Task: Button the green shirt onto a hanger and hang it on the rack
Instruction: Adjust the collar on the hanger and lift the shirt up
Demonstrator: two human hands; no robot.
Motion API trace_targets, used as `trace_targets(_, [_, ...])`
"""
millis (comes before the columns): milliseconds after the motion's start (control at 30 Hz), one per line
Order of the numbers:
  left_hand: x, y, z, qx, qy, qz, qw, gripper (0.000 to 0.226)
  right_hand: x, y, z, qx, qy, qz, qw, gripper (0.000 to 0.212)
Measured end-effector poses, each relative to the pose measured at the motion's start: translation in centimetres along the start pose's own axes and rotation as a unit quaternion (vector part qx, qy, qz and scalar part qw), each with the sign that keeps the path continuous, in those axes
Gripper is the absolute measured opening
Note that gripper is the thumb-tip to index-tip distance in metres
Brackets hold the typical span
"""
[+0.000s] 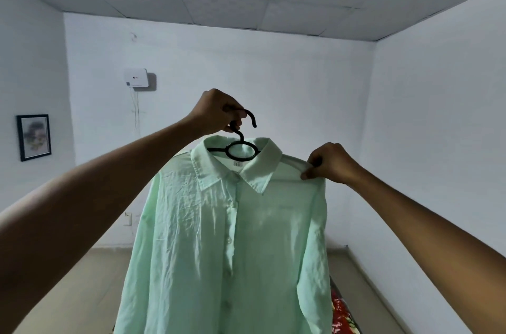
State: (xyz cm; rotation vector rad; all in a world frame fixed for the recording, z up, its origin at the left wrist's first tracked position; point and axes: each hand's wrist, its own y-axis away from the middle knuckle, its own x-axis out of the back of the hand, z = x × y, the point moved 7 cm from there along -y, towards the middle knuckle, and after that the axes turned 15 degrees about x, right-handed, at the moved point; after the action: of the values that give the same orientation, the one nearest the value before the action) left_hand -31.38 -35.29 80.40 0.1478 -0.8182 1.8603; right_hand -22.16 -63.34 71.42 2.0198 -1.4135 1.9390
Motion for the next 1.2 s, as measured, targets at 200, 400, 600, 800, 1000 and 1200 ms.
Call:
trace_targets(200, [-1.0, 0.3, 0.3, 0.002, -0.003, -0.001, 1.000, 0.009, 0.4, -0.3, -0.8, -0.012, -0.072, -0.034, 0.997, 0.073])
trace_targets(400, [-2.0, 0.2, 1.0, -0.004, -0.004, -0.008, 1.000, 0.010, -0.8, -3.2, -6.8, 0.037, -0.167, -0.112, 0.979, 0.050])
trace_targets(600, [-3.2, 0.3, 1.6, -0.001, 0.011, -0.027, 1.000, 0.012, -2.6, -4.0, -7.7, 0.049, -0.148, -0.092, 0.983, 0.042])
trace_targets(800, [-0.5, 0.3, -1.5, -0.007, -0.062, -0.108, 0.992, 0.036, -2.0, -5.5, -5.2, 0.063, -0.139, -0.011, 0.988, 0.037])
trace_targets(1000, [1.9, 1.1, -10.6, 0.049, -0.272, -0.152, 0.949, 0.024, -1.2, -5.9, -3.5, 0.056, -0.179, 0.023, 0.982, 0.017])
trace_targets(1200, [2.8, 1.0, -9.3, 0.006, -0.317, -0.033, 0.948, 0.009, -1.1, -6.7, -4.0, 0.081, -0.177, -0.027, 0.981, 0.014])
